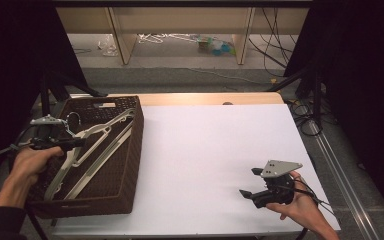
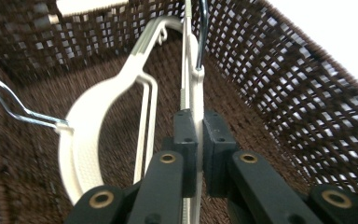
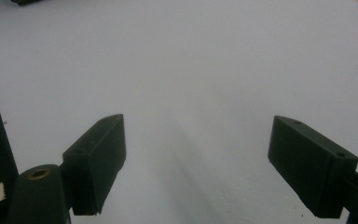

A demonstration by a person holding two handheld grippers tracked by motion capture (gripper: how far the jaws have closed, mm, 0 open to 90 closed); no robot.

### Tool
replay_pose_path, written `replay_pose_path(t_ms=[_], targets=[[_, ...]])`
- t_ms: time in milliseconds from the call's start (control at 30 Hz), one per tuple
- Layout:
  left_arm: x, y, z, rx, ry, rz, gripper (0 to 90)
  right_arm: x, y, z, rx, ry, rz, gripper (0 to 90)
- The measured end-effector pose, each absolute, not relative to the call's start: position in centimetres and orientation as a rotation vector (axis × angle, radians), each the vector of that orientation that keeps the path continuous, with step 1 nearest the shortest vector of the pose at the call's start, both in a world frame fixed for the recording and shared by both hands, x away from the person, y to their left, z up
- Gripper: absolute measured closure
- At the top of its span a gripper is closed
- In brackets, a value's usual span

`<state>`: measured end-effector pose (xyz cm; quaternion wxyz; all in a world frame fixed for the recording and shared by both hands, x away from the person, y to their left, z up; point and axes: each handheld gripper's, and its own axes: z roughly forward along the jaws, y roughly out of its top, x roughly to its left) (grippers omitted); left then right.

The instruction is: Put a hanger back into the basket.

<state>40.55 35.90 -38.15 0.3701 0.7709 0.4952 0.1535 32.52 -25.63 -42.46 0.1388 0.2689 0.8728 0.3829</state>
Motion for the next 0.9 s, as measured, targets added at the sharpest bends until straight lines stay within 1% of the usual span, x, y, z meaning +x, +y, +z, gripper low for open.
replay_pose_path(t_ms=[167,267,300,333,367,400,467,533,600,633,767,833,900], targets=[[40.7,36.8,-38.5,1.921,1.326,0.403,83.8,32.5,-25.6,-42.6,0.779,2.53,1.102,19.7],[41.0,37.2,-38.9,1.909,1.357,0.451,81.7,32.6,-25.6,-42.7,0.775,2.532,1.102,19.6],[41.0,37.1,-39.2,1.87,1.385,0.472,81.0,32.5,-25.5,-42.7,0.775,2.534,1.099,19.6],[41.2,37.3,-39.3,1.884,1.368,0.5,80.3,32.5,-25.5,-42.7,0.777,2.534,1.095,19.5],[41.2,37.3,-39.4,1.867,1.398,0.505,79.7,32.6,-25.5,-42.7,0.766,2.532,1.099,19.5],[41.6,38.0,-39.4,1.973,1.305,0.555,79.0,32.5,-25.5,-42.7,0.77,2.533,1.103,19.5],[41.7,38.2,-39.6,1.965,1.319,0.601,78.0,32.5,-25.5,-42.7,0.773,2.537,1.1,19.5],[41.6,38.4,-39.7,1.944,1.341,0.605,77.1,32.6,-25.5,-42.7,0.774,2.539,1.094,19.3],[41.7,38.8,-39.8,1.97,1.344,0.624,76.5,32.6,-25.5,-42.8,0.773,2.541,1.099,19.4],[41.5,38.7,-39.8,1.94,1.397,0.612,75.8,32.5,-25.5,-42.8,0.778,2.542,1.096,19.4],[41.4,38.8,-40.0,1.954,1.39,0.626,75.4,32.6,-25.4,-42.9,0.777,2.54,1.099,19.4],[41.2,38.7,-40.1,1.936,1.426,0.625,73.9,32.6,-25.4,-42.9,0.777,2.543,1.092,19.3],[41.4,38.7,-40.2,1.942,1.404,0.627,73.3,32.6,-25.4,-42.9,0.781,2.542,1.097,19.4]])
